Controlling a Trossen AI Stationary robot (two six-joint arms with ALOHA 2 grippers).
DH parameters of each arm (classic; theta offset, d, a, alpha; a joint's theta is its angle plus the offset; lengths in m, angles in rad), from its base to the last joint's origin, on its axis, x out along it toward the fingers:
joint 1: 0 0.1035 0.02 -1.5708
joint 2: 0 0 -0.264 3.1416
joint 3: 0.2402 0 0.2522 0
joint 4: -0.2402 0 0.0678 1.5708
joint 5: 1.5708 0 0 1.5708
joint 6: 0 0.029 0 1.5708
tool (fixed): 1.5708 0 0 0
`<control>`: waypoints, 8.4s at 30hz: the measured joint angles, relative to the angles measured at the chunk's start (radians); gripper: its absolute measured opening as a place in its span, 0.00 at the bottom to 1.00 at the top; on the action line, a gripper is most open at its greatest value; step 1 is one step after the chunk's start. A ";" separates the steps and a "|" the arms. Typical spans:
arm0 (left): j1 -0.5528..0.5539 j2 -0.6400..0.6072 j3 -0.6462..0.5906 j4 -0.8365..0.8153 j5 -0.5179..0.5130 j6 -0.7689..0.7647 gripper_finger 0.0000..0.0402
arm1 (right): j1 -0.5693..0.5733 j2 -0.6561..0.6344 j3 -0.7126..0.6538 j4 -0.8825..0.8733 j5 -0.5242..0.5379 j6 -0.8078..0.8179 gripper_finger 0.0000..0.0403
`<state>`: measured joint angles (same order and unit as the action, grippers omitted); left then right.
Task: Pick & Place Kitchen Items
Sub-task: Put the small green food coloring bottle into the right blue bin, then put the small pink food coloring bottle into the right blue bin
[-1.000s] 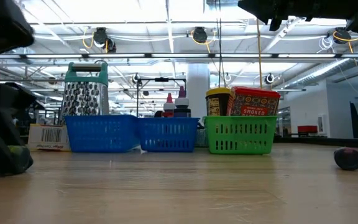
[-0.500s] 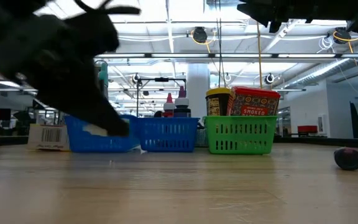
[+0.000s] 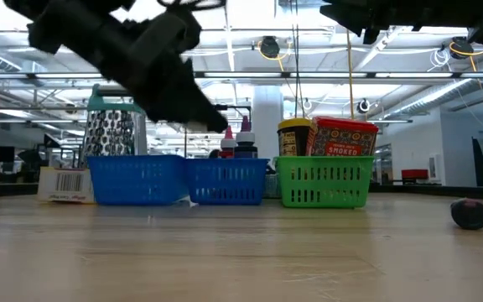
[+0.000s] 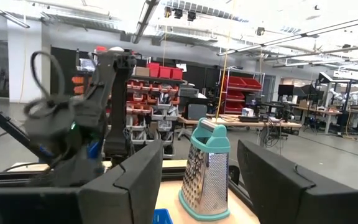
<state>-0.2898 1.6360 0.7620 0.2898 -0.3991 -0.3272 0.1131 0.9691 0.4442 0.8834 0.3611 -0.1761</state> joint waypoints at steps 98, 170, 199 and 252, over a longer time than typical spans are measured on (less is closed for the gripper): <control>0.215 -0.026 -0.001 0.134 0.128 0.110 0.40 | 0.629 0.644 0.003 -0.185 0.107 0.563 0.50; 0.218 -0.026 0.000 0.133 0.127 0.113 0.40 | 0.517 0.734 -0.050 -0.259 0.125 0.608 0.01; 0.218 -0.026 0.000 0.134 0.128 0.112 0.40 | 0.560 0.735 -0.241 -0.112 0.134 0.799 0.43; 0.218 -0.026 0.000 0.134 0.128 0.113 0.40 | 0.628 1.011 -0.255 0.180 0.423 0.701 0.12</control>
<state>-0.0715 1.6096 0.7616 0.4240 -0.2714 -0.2146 0.7410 1.9804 0.1892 1.0631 0.7845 0.5252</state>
